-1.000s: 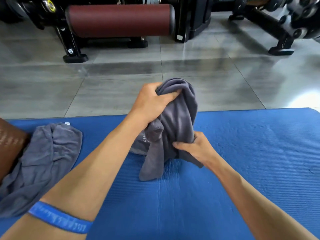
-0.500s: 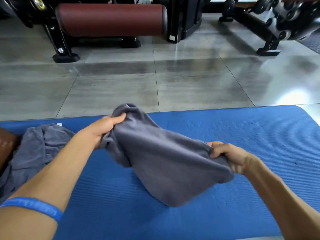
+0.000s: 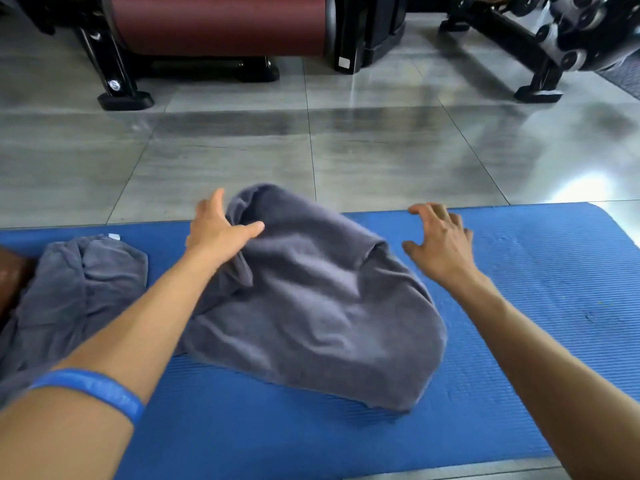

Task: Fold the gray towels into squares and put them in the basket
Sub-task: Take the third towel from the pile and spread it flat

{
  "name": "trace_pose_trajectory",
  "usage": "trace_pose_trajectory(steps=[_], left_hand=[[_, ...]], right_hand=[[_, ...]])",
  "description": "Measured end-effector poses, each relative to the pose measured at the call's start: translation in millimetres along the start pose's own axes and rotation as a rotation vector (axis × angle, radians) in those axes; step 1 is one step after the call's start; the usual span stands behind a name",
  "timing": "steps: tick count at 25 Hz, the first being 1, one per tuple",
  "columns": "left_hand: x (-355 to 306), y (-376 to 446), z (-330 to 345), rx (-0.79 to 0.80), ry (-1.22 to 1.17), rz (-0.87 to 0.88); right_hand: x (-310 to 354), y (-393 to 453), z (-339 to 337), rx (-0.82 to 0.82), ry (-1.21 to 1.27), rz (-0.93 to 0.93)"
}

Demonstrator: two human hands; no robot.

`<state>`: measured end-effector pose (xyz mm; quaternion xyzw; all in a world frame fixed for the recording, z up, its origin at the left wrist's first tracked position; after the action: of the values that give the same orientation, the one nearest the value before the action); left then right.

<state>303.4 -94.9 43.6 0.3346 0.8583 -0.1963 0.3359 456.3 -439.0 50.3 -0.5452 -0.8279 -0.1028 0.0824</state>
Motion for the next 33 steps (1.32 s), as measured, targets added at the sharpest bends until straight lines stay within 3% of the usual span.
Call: trace_pose_trajectory(steps=[2, 4, 7, 10, 13, 17, 21, 23, 26, 28, 30, 33], left_hand=[[3.1, -17.8, 37.7, 0.089, 0.163, 0.08], [15.3, -50.1, 89.3, 0.286, 0.295, 0.172], [55.2, -112.3, 156.1, 0.609, 0.525, 0.241], [99.8, -153.9, 182.4, 0.734, 0.771, 0.237], [108.1, -163.7, 186.5, 0.651, 0.841, 0.282], [104.0, -161.0, 190.0, 0.505, 0.921, 0.319], [105.0, -144.7, 167.2, 0.327, 0.902, 0.243], [112.1, -121.7, 148.1, 0.249, 0.727, 0.125], [100.9, -85.2, 120.3, 0.2, 0.163, -0.084], [65.7, -60.2, 103.4, 0.175, -0.059, -0.025], [28.2, -39.4, 81.1, 0.159, -0.085, 0.09], [-5.2, -9.8, 53.2, 0.188, 0.105, 0.232]], right_hand=[[9.4, -26.3, 33.0, -0.006, 0.068, -0.077], [17.7, -67.6, 71.3, 0.044, 0.144, -0.176], [22.0, -135.5, 136.9, 0.336, 0.202, -0.204], [13.1, -186.1, 182.7, 0.491, 0.024, -0.306], [-5.2, -188.3, 189.4, 0.417, -0.114, -0.311], [-9.4, -164.9, 177.7, 0.279, -0.066, -0.242], [-22.8, -138.4, 154.8, 0.179, 0.219, 0.083], [-39.5, -127.6, 142.5, 0.146, 0.433, 0.259], [-51.3, -105.8, 125.3, 0.131, 0.621, 0.292], [-52.4, -87.5, 112.2, 0.117, 0.614, 0.261], [-58.3, -66.6, 93.9, 0.081, 0.607, 0.257], [-57.2, -34.9, 53.9, 0.041, 0.425, 0.116]])
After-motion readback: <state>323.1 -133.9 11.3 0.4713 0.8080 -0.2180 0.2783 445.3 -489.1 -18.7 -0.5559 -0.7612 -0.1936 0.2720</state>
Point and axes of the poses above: each hand's wrist, its own y-axis towards the middle knuckle, its own z-axis out of the palm, x = y × z, the point moved 8 cm from there along y, towards the middle knuckle, and after that the axes turned 3 degrees about -y, right-handed, at the moved point
